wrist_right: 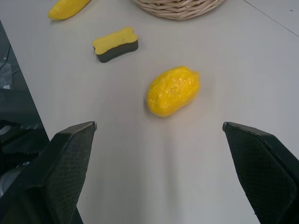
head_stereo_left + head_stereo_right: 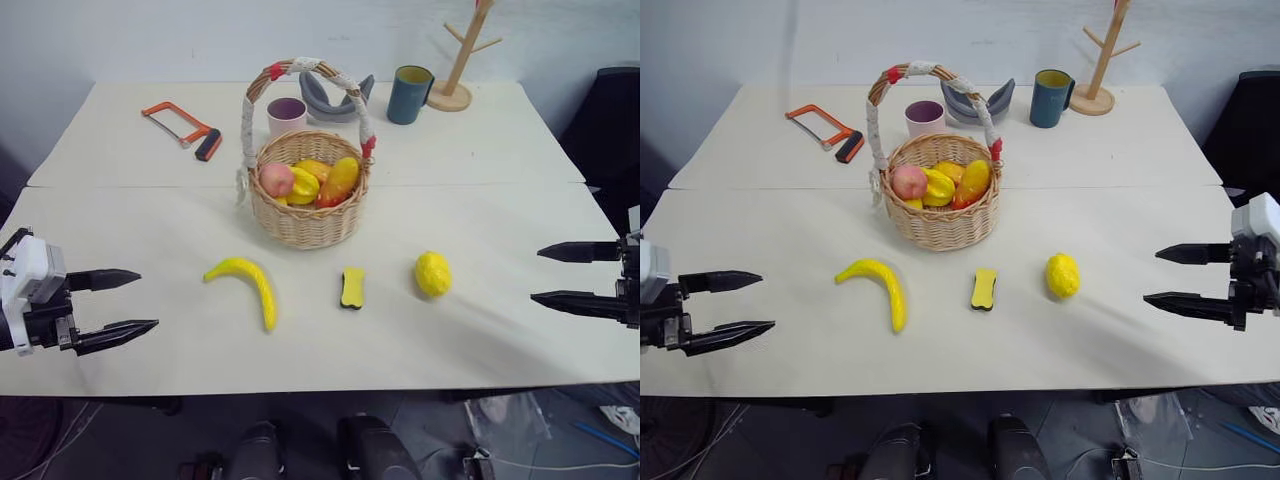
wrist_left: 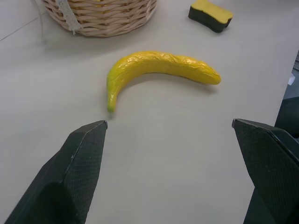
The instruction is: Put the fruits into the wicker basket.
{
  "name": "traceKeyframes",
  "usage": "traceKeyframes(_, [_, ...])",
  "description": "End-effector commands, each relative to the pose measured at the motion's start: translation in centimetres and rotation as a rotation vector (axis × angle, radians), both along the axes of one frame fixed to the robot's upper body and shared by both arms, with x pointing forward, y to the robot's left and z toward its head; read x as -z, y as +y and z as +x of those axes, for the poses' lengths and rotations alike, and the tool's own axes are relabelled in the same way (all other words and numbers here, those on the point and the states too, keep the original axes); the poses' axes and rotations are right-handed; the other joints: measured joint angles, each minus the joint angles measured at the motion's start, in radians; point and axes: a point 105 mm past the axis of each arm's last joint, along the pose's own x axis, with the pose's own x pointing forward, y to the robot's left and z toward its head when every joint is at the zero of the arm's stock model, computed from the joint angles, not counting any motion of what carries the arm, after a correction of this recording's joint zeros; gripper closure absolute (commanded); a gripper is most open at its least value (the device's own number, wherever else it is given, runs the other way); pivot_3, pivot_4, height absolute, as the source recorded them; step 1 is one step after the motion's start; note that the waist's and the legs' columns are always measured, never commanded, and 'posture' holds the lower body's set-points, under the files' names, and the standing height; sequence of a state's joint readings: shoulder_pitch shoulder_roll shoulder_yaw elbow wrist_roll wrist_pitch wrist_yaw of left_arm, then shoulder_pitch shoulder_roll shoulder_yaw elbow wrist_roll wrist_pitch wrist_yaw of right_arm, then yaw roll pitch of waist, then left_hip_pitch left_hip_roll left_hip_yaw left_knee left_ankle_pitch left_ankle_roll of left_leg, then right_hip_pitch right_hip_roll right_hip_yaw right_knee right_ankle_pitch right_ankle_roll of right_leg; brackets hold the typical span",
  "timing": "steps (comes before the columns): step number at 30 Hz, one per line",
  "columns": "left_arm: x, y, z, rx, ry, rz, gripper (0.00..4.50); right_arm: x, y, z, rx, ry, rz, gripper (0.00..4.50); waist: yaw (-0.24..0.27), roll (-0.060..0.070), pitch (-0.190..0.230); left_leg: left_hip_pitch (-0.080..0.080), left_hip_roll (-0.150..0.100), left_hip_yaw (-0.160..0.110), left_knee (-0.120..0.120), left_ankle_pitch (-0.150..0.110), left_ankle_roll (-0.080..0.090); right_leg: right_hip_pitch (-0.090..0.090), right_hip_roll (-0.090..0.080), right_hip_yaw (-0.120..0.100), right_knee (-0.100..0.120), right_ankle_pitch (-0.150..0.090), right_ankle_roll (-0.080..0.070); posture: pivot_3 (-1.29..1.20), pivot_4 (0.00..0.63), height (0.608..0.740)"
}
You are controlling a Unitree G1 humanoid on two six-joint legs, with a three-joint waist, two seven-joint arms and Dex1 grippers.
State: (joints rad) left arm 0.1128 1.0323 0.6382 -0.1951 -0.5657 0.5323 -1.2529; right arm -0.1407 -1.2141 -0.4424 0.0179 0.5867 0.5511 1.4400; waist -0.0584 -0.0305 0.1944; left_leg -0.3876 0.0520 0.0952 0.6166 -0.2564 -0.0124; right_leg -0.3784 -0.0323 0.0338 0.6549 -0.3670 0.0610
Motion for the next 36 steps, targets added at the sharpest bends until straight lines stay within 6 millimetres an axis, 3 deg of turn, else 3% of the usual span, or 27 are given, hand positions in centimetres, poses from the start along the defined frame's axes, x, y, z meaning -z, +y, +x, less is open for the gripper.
traceKeyframes(1, [0.3,-0.4,0.0,0.027,-0.022,0.046,0.00,-1.0,-0.2,0.0,0.010,-0.024,-0.028,0.03,0.000,0.000,0.000,0.000,0.000,0.000,0.000,0.000,0.000,0.000,0.000,0.000,0.000,0.000,0.000,0.00,0.150,0.740])
traceKeyframes(11, [0.8,-0.1,0.7,0.018,-0.031,0.080,0.00,0.2,-0.6,0.2,0.055,-0.021,-0.104,0.03,0.001,0.000,0.000,0.000,0.000,0.000,0.000,0.000,0.000,0.000,0.001,0.000,0.000,0.000,0.000,0.00,0.150,0.740])
traceKeyframes(14, [0.6,-0.4,1.3,0.023,-0.060,0.096,0.00,1.1,-1.4,0.5,0.068,-0.029,-0.211,0.03,0.001,0.000,0.000,0.000,0.000,0.000,0.000,0.000,0.000,0.000,0.001,0.000,0.000,0.000,0.000,0.00,0.150,0.740])
traceKeyframes(18, [0.4,-1.6,1.2,0.051,-0.067,0.099,0.00,0.3,-0.2,0.8,0.041,-0.053,-0.189,0.03,-0.002,0.000,0.000,0.000,0.000,0.001,0.001,0.000,0.000,0.000,0.001,0.000,0.001,0.000,0.000,0.00,0.150,0.740])
traceKeyframes(21, [0.1,-3.3,1.1,0.118,-0.069,0.074,0.00,-0.6,2.1,0.9,-0.040,-0.086,-0.170,0.03,-0.004,0.000,0.000,0.001,0.001,0.001,0.001,0.000,0.000,0.000,0.002,0.000,0.003,0.000,0.000,0.00,0.150,0.740])
traceKeyframes(25, [-0.9,-7.2,0.8,0.311,-0.041,0.000,0.00,-1.3,7.5,1.9,-0.223,-0.173,-0.168,0.03,-0.003,0.000,0.000,0.001,0.003,0.001,0.006,0.001,-0.002,0.000,0.004,0.000,0.005,0.000,0.000,0.00,0.150,0.740])
traceKeyframes(29, [-1.8,-10.1,1.0,0.438,-0.064,0.008,0.00,-0.5,12.0,3.2,-0.410,-0.315,-0.289,0.03,-0.004,0.001,0.000,0.001,0.004,0.000,0.010,0.001,-0.002,0.001,0.005,0.000,0.007,0.000,0.000,0.00,0.150,0.740])
traceKeyframes(32, [-2.2,-11.3,0.8,0.506,-0.059,0.002,0.00,0.7,14.9,4.1,-0.507,-0.341,-0.282,0.03,-0.003,0.001,0.000,0.000,0.004,0.001,0.011,0.000,-0.002,0.001,0.005,0.001,0.007,0.001,0.000,0.00,0.150,0.740])
traceKeyframes(36, [-2.1,-12.4,0.8,0.553,-0.068,0.013,0.00,3.4,16.6,5.5,-0.604,-0.396,-0.384,0.03,0.001,0.001,0.000,-0.002,0.005,0.001,0.013,-0.001,-0.003,-0.001,0.007,0.000,0.008,0.000,0.000,0.00,0.150,0.740])
